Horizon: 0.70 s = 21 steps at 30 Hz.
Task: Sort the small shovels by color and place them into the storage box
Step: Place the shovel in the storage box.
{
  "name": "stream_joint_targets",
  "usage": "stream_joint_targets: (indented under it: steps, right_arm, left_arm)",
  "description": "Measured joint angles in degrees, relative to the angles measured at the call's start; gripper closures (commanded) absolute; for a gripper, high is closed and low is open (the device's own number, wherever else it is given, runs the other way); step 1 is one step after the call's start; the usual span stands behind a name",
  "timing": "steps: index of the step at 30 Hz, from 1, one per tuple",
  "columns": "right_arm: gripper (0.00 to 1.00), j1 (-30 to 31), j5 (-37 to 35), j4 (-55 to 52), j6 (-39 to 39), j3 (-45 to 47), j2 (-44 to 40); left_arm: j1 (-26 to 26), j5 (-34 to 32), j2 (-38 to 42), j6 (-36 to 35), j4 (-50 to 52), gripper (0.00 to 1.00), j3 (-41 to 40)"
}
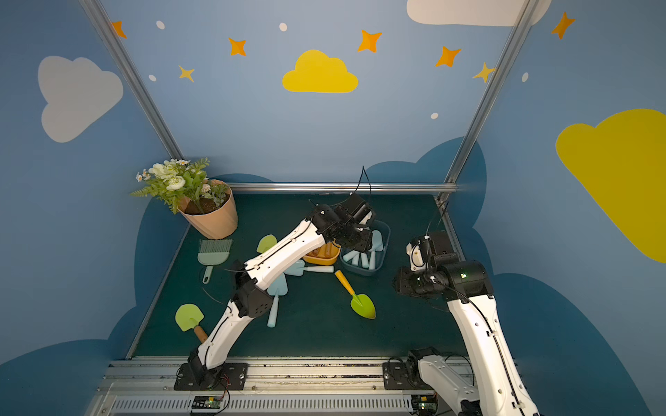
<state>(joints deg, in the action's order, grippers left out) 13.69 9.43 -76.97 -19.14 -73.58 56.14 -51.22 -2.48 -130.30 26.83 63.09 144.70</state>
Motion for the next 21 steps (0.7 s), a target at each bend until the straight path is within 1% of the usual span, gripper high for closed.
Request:
stream_joint_targets:
  steps: [4,7,12,15,17,21]
  right_arm:
    - [0.52,0.0,1.1,0.6,-1.2,-0.3,0.4]
    - [0.52,0.0,1.7,1.2,-2.2,-0.4,0.8]
    - [0.53,1.1,2.4,3.0,-4.7,-0.4,1.4]
    - [0.53,3.2,2.6,4.3,-6.5,-0.3,1.6]
    - [0.53,5.0,2.5,5.2,-7.8,-0.1,2.0]
    - [0.53,9.1,1.9,6.8,-9.8,0.6,3.6]
  left_arm:
    - [0.3,-5.4,12.1,0.2,-0.1,0.58,-10.3]
    - [0.9,-9.9,20.4,1.4,0.1,0.58,-21.1]
    - [2.1,-15.8,33.9,5.4,0.3,0.57,-42.8]
    - [3.9,-17.9,43.4,8.4,-0.2,0.56,-55.3]
    - [5.7,-19.0,50.6,10.8,-0.2,0.56,-62.1]
    - [9.6,-20.5,63.5,16.2,1.5,0.55,-70.4]
